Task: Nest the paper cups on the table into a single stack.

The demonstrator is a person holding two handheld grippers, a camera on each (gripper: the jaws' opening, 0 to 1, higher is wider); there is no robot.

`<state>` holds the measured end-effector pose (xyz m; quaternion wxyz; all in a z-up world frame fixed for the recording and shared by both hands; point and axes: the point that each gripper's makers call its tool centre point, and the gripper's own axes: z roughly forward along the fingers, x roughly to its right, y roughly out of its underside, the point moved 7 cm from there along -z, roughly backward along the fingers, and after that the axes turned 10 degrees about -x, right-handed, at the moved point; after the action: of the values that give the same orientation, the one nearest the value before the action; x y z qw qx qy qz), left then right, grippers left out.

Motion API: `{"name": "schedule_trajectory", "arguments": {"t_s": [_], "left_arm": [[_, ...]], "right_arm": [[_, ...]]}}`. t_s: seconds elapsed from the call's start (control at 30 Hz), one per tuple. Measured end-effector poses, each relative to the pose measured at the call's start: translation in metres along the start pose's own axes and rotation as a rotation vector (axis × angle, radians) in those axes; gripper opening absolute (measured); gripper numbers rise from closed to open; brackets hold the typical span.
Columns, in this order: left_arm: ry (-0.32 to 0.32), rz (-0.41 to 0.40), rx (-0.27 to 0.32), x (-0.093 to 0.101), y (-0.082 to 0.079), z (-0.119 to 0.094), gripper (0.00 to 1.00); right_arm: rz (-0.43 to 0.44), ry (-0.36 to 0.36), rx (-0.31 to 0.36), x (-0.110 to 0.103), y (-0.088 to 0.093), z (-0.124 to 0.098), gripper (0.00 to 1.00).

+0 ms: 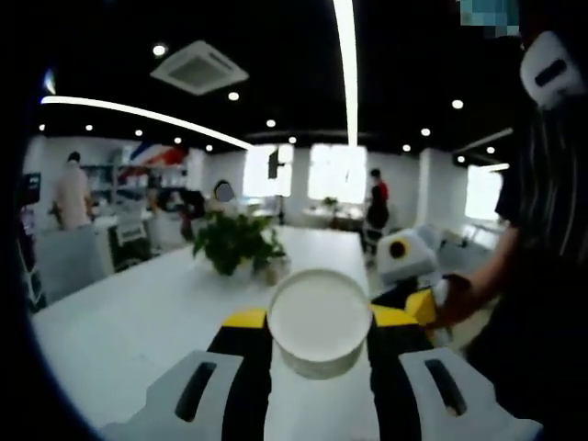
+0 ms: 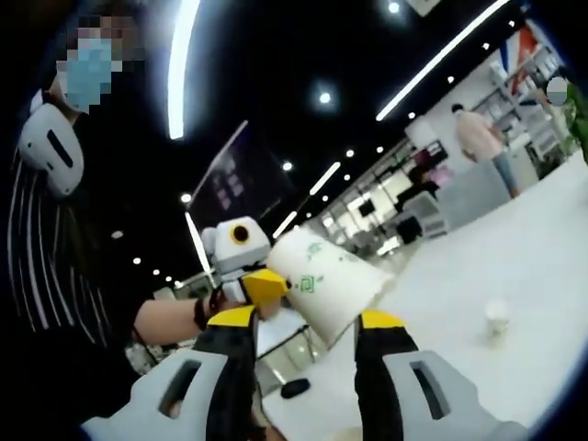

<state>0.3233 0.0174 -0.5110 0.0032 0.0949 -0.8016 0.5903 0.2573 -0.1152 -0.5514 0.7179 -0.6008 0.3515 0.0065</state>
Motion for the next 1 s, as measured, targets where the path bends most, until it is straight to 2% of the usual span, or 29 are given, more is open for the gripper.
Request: {"name": "schedule_trajectory", "arguments": {"t_s": [0.13, 0.47, 0.73, 0.9, 1.0], "left_arm": [[0.014, -0.001, 0.000, 0.003, 0.003, -0.001, 0.39], [0.029, -0.012, -0.011, 0.004, 0.012, -0.005, 0.39], [0.035, -0.020, -0.006, 0.008, 0.018, -0.008, 0.39], [0.050, -0.023, -0.004, 0.010, 0.020, -0.009, 0.40], [0.052, -0.014, -0.006, 0.012, 0.021, -0.010, 0.40]], "right_arm": [[0.014, -0.019, 0.019, 0.000, -0.003, -0.003, 0.30], [0.034, -0.081, 0.042, -0.003, -0.012, -0.004, 0.25], [0.046, -0.140, 0.051, -0.006, -0.020, -0.004, 0.14], [0.057, -0.167, 0.050, -0.007, -0.020, -0.003, 0.05], [0.061, -0.177, 0.039, -0.008, -0.019, -0.002, 0.03]]}}
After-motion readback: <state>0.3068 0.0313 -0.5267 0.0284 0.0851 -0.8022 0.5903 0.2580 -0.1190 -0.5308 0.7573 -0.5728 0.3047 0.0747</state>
